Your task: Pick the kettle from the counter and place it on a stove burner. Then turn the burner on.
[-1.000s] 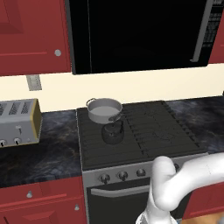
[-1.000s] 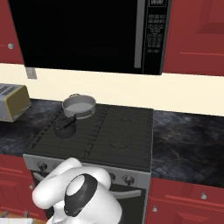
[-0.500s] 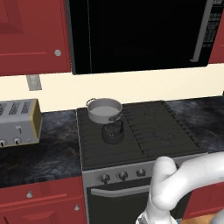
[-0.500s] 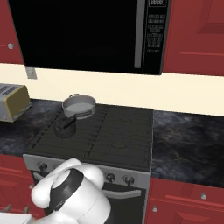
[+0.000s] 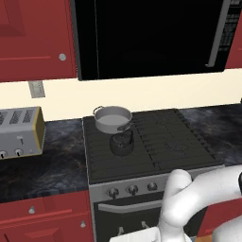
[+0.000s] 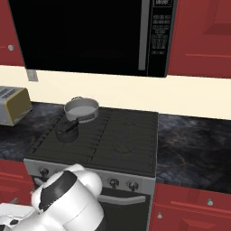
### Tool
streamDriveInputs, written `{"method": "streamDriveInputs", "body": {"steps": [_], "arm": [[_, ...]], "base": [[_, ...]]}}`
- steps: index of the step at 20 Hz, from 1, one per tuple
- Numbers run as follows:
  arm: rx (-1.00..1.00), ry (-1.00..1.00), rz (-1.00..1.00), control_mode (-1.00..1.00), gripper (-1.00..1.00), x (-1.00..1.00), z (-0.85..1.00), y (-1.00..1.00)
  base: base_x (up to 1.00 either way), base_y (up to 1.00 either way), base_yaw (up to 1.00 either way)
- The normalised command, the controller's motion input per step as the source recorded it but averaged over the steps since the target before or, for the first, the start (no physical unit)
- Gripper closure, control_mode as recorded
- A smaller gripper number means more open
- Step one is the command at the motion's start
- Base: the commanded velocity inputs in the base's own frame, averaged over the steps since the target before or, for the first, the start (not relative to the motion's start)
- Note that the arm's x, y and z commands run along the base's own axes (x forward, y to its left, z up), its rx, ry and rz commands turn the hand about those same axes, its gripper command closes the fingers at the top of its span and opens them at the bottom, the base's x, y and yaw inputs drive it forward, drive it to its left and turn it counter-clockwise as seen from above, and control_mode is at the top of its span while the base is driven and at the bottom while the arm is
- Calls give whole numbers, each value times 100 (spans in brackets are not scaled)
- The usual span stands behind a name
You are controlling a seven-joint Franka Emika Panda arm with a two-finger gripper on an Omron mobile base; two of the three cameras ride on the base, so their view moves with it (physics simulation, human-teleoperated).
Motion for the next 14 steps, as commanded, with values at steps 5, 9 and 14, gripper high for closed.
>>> {"method": "streamDriveInputs", "body": {"steps": [5, 9, 14], "arm": [[0, 0, -7, -100, -100, 55, 0, 10], [0, 0, -6, -100, -100, 57, 0, 0], [0, 0, -6, -100, -100, 54, 0, 0]], "base": [[0, 0, 0], [0, 0, 0], [0, 0, 0]]}}
